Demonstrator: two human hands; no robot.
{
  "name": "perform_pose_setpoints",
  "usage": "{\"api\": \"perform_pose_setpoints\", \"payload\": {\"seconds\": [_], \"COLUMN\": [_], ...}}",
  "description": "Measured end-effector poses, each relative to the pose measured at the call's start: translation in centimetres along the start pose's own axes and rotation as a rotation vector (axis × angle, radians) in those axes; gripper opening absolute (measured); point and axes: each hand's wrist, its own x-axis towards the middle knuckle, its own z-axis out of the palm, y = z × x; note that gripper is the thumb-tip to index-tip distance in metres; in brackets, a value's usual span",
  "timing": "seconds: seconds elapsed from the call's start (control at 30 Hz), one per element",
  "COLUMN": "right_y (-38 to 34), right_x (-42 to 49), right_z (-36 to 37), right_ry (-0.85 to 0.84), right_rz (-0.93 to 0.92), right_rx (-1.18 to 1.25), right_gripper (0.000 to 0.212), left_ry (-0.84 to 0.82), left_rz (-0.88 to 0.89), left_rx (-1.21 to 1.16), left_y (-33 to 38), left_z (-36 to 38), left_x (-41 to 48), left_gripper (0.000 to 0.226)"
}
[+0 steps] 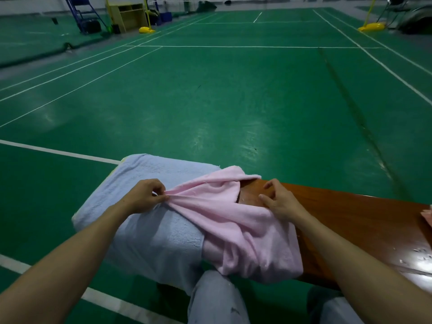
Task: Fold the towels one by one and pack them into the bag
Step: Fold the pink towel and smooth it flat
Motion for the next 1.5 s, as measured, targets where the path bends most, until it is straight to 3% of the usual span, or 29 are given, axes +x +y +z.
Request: {"api": "perform_pose_setpoints", "payload": {"seconds": [0.23,0.8,0.93,1.17,1.5], "right_y": [0.7,0.1,-0.3,-0.1,-0.1], "right_x": [1.7,6.5,7.6,6.3,3.7], "right_z": [0.5,0.9,1.4,1.8,1.8], "right_ry": [0.043,-0.124,-0.180,-0.006,0.026], "right_rz": [-0.001,-0.151,-0.138,-0.156,-0.156], "right_rx": [-0.089,-0.169,-0.220,-0.159,-0.230], "right_gripper": [0.040,0.080,0.076,0.056,0.046], "left_ry": [0.070,0.144,0.151,0.170,0.150], "left_rz": [-0.010,-0.017,-0.020,-0.011,-0.038], "left_rx": [0.050,0.012,0.003,-0.023,-0.022], "left_y": [-1.5,-3.6,-4.1,-4.2,-3.4], "left_z": [-0.6,-0.4,-0.1,0.1,0.3], "left_x": [-0.2,-0.9,-1.3,-1.2,-1.7], "left_gripper": [0.019,0.010,0.010,0.010,0.011]}}
